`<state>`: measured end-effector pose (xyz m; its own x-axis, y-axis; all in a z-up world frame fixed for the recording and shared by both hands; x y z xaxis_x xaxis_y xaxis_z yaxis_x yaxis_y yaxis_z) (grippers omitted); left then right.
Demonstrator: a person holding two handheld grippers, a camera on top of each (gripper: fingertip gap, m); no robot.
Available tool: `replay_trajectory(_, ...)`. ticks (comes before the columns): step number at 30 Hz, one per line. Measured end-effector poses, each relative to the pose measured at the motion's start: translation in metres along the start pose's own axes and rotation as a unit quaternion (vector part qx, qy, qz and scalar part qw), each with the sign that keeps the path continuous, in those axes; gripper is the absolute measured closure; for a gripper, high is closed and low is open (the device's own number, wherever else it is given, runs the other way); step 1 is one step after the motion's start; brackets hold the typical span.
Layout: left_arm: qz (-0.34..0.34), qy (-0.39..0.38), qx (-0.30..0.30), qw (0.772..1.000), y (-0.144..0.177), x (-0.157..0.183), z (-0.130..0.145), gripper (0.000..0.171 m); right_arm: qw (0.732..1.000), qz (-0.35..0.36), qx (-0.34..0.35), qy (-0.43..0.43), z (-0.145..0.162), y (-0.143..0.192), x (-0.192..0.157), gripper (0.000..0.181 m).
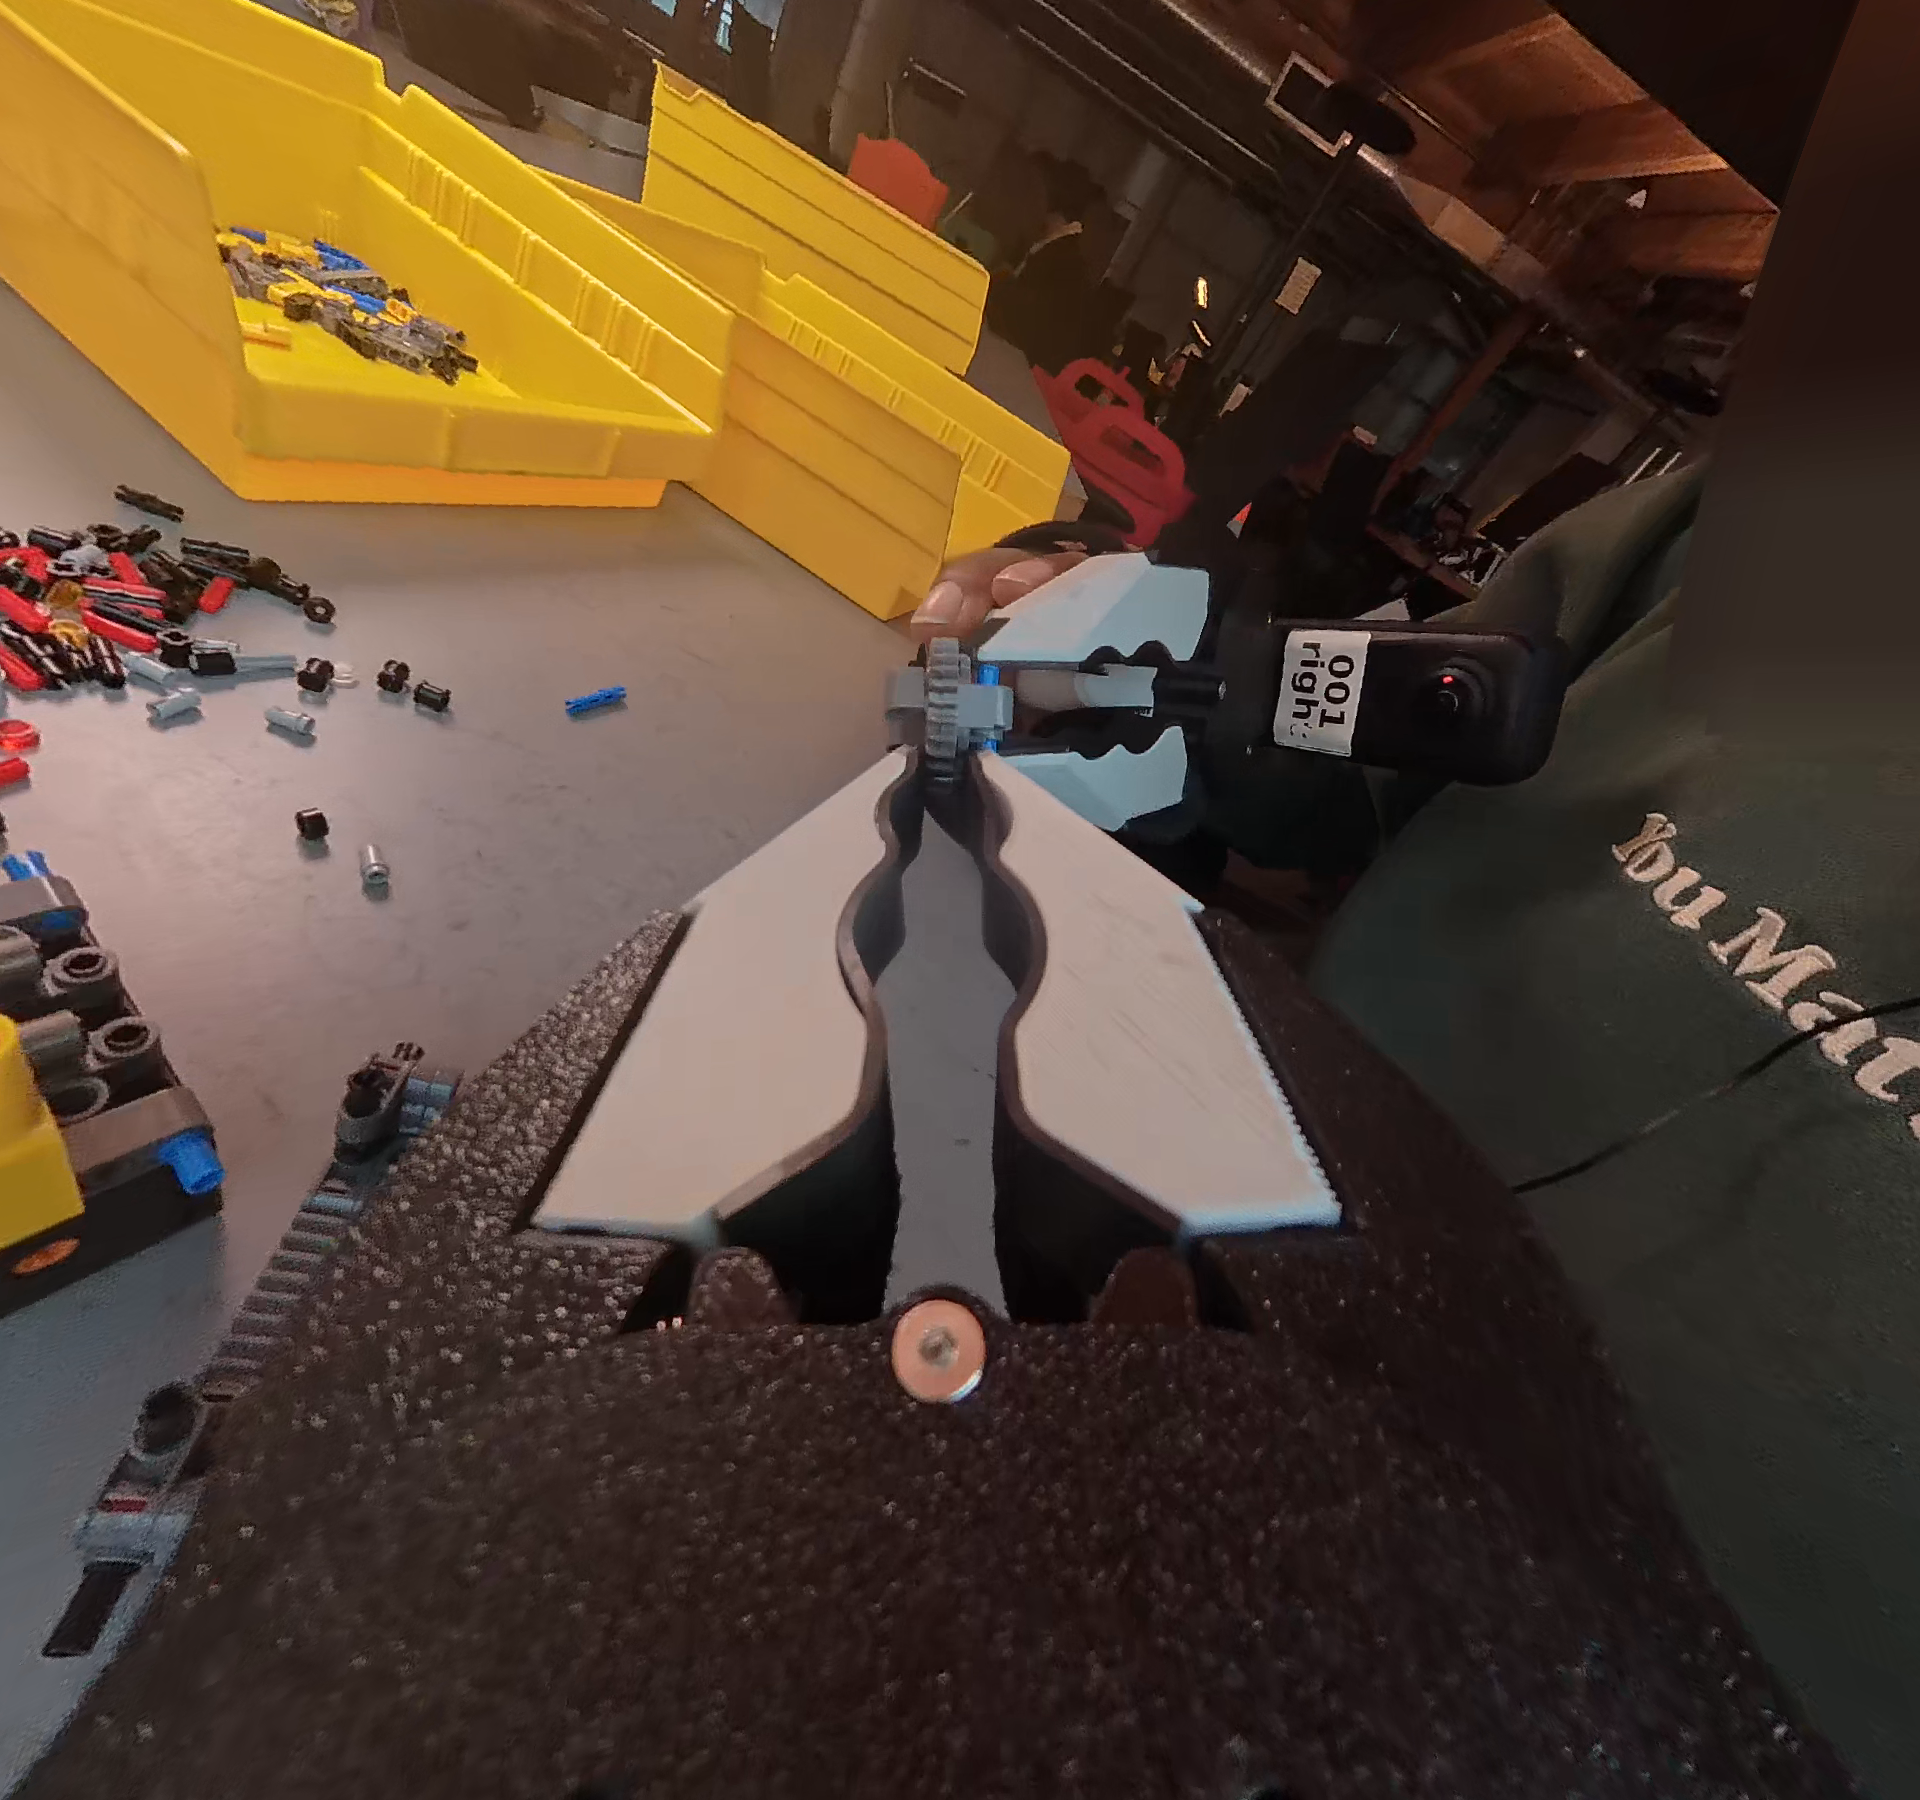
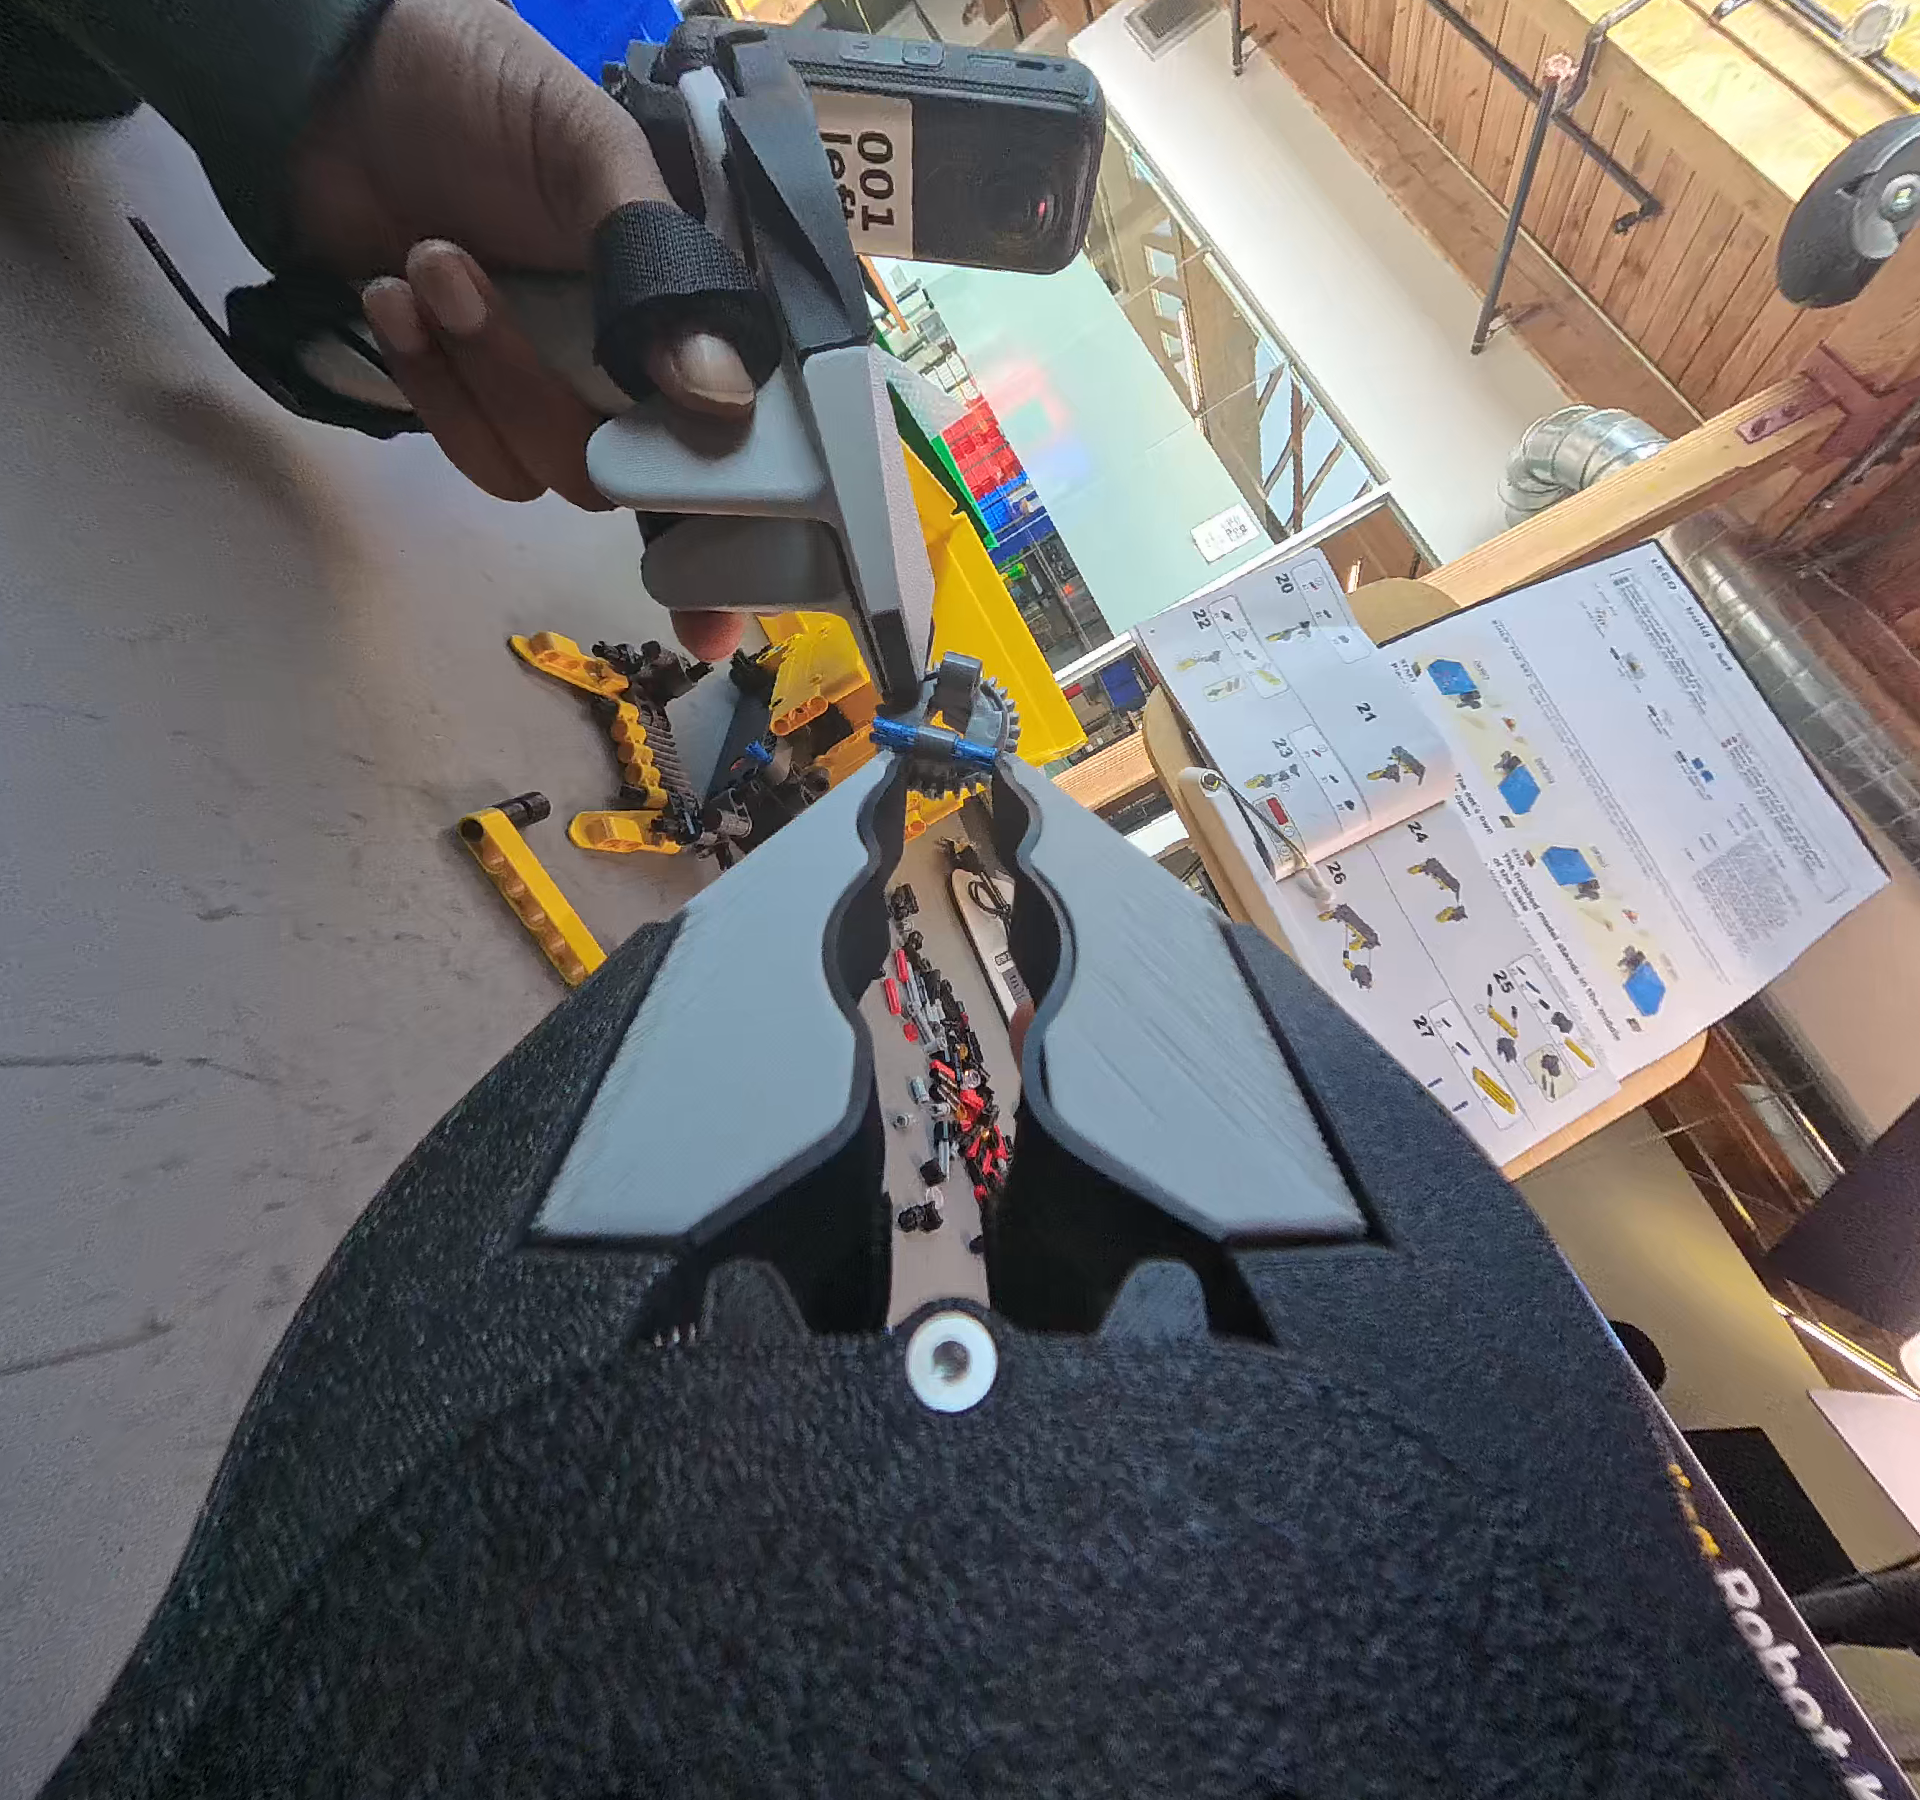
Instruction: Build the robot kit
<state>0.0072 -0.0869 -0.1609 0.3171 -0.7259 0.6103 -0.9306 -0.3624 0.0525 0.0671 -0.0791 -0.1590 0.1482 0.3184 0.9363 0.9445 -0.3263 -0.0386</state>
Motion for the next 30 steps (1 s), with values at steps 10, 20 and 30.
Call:
replay_trajectory(10,-0.024,-0.008,0.041,0.999,0.010,-0.009,-0.013,0.165,0.997,-0.016,-0.006,-0.072,0.012,-0.002,0.003,0.165)
replay_trajectory(20,-0.053,-0.007,0.040,0.998,0.011,-0.019,-0.011,0.165,0.932,-0.104,-0.184,-0.295,0.109,0.000,0.009,0.165)
replay_trajectory(30,-0.059,-0.019,0.025,0.998,0.009,-0.018,-0.007,0.165,0.873,-0.240,-0.249,-0.344,0.146,0.014,-0.025,0.098)
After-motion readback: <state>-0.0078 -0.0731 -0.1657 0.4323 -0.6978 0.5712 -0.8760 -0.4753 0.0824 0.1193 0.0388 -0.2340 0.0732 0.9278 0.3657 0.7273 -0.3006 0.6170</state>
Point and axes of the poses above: each gripper's, where its closed fingertips meet, y back along the fingers, z out of its underside, x = y × z across the jaws, the point moved 3 cm from there along y, back along the fingers, and after that the axes turned 11 degrees about y, right-handed, at the moved point
